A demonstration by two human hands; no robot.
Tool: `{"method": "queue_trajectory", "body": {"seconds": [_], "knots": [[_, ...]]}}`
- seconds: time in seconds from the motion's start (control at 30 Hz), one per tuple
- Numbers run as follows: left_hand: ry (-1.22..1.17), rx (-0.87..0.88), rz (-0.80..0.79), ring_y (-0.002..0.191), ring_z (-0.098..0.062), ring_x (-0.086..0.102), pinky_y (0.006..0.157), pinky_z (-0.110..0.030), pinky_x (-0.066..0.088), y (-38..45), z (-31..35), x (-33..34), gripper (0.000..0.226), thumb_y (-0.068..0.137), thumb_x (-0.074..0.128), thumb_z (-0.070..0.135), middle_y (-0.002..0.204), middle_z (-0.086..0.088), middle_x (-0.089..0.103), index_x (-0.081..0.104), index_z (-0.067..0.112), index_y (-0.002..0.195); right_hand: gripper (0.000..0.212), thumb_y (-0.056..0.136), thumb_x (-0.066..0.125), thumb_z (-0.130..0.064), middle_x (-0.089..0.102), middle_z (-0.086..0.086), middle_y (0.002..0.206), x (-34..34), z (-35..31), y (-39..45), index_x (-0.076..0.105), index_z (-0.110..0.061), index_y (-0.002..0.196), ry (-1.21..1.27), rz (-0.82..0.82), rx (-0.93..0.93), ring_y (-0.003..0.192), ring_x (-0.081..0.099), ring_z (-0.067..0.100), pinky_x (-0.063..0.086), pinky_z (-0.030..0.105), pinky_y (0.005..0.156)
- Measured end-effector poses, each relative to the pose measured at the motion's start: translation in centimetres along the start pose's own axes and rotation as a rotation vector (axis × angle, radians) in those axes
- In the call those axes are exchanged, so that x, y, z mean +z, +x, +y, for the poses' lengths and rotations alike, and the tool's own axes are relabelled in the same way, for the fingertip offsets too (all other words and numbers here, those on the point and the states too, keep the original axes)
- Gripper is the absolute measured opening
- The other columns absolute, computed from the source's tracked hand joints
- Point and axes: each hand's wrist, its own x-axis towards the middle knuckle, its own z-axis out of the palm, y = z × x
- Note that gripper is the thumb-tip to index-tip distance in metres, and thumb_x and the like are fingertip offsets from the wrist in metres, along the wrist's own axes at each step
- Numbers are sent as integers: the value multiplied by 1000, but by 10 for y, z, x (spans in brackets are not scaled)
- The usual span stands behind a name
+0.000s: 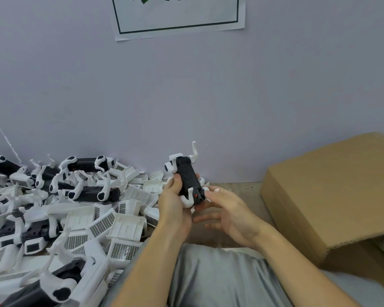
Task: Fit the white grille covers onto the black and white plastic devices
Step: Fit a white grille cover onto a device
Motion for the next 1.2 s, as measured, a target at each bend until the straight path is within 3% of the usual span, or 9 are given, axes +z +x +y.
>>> {"method": "queue_trajectory", "body": {"seconds": [0.1,0.23,0.37,0.47,0.63,0.77,0.97,1.07,1.2], "knots": [[26,24,-47,79,-25,71,72,-38,57,-2,-5,2,37,107,38,33,103,-11,75,68,11,110,20,99,57,-37,73,6,93,3,4,3,68,-21,103,-139,106,-23,77,71,23,45,28,62],[120,-7,-64,87,-32,69,56,-31,54,-5,-11,6,44,107,35,38,121,-14,71,62,10,128,15,101,54,-31,74,1,83,3,6,5,63,-20,104,-218,134,-48,69,69,18,47,29,62],[171,-47,-40,66,-30,63,41,-25,43,-3,-16,5,51,106,34,42,125,-25,65,60,5,130,13,102,51,-11,68,-1,74,3,8,6,58,-16,111,-138,97,-72,59,60,16,49,28,58],[173,-47,-29,65,-29,59,41,-24,40,-2,-16,3,54,106,32,42,132,-29,59,58,2,132,13,98,54,-12,66,-1,74,4,10,7,57,-16,110,-128,68,-65,58,59,16,49,28,58],[176,3,-30,59,-28,62,39,-23,39,-2,-16,2,48,107,34,37,121,-27,66,62,2,125,35,72,58,-27,70,-2,74,3,10,7,61,-23,106,-154,58,-36,64,64,16,49,29,62],[179,43,-59,68,-31,67,43,-28,44,-2,-15,3,35,108,37,30,111,-20,71,62,8,120,36,72,57,-33,71,-3,73,1,12,9,61,-27,107,-198,110,-32,63,62,13,49,28,60],[165,47,-74,71,-30,68,46,-30,49,-3,-14,2,34,107,40,28,101,-16,72,62,7,121,31,81,61,-39,72,-2,77,0,13,9,62,-26,110,-143,90,-40,67,64,14,49,29,62],[193,45,-64,63,-30,64,42,-28,41,-3,-15,2,34,108,38,28,99,-16,71,62,9,121,20,90,59,-29,70,-4,75,0,14,9,61,-27,110,-128,89,-55,65,62,12,50,27,60],[162,23,-41,58,-29,61,42,-26,36,-2,-15,1,33,107,38,29,104,-19,71,63,10,117,35,79,59,-29,67,-4,80,1,11,7,61,-25,114,-134,40,-38,66,57,13,50,28,61]]}}
